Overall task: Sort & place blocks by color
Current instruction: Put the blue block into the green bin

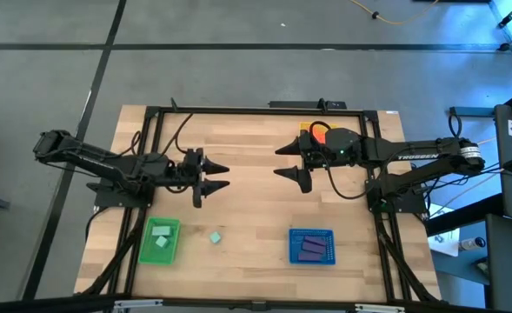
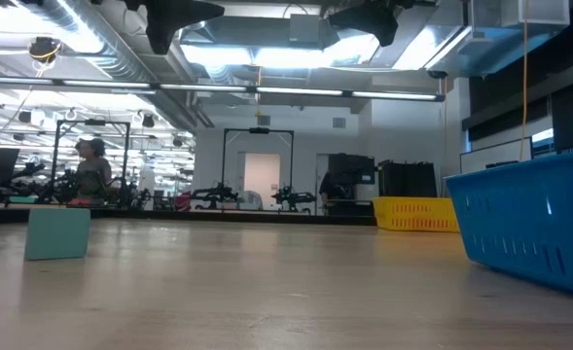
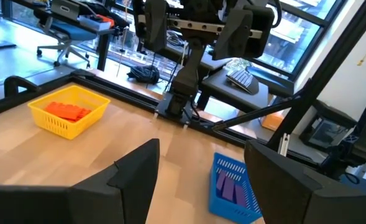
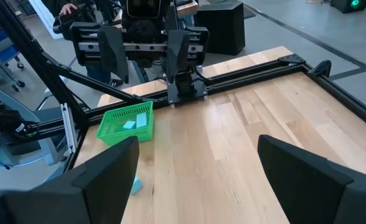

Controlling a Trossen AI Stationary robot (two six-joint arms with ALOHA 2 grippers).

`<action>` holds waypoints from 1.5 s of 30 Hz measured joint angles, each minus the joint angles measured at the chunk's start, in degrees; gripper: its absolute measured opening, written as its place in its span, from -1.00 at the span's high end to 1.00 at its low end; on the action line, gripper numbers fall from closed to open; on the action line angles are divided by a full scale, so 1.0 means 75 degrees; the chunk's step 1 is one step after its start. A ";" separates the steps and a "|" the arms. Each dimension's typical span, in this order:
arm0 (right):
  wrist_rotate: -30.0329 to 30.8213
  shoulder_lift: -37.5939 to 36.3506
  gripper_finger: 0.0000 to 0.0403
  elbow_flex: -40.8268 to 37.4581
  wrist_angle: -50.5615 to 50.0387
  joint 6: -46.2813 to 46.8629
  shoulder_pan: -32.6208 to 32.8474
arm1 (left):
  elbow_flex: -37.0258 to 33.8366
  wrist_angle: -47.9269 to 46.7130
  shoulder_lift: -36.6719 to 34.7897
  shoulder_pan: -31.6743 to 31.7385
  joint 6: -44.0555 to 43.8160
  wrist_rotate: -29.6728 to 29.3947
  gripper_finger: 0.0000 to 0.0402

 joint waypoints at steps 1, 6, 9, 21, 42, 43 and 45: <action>0.0000 0.0000 -0.65 0.0000 0.0000 0.0000 0.0000 | 0.0000 0.0000 0.0000 0.0000 -0.0001 0.0011 -0.13; 0.0000 0.0000 -0.65 0.0000 -0.0003 0.0000 0.0002 | 0.0126 -0.0212 0.0073 -0.0014 0.0004 0.0506 -0.13; 0.0000 0.0000 -0.65 0.0000 -0.0006 0.0000 0.0000 | 0.0611 -0.1390 0.0372 -0.0089 0.0226 0.0954 -0.13; 0.0000 0.0000 -0.65 -0.0003 -0.0209 -0.0011 0.0003 | 0.2975 -0.6822 0.2771 -0.0973 0.2861 0.2698 -0.13; 0.0000 0.0000 -0.65 -0.0003 -0.0268 0.0002 0.0000 | 0.2975 -0.6618 0.5498 -0.1539 0.5558 0.3121 -0.13; 0.0000 0.0000 -0.65 -0.0003 -0.0268 0.0003 0.0000 | 0.2975 -0.6626 0.5536 -0.1539 0.5599 0.3121 -0.13; 0.0000 0.0000 -0.65 -0.0003 -0.0268 0.0009 0.0000 | 0.2975 -0.6600 0.5597 -0.1539 0.5607 0.3128 -0.13</action>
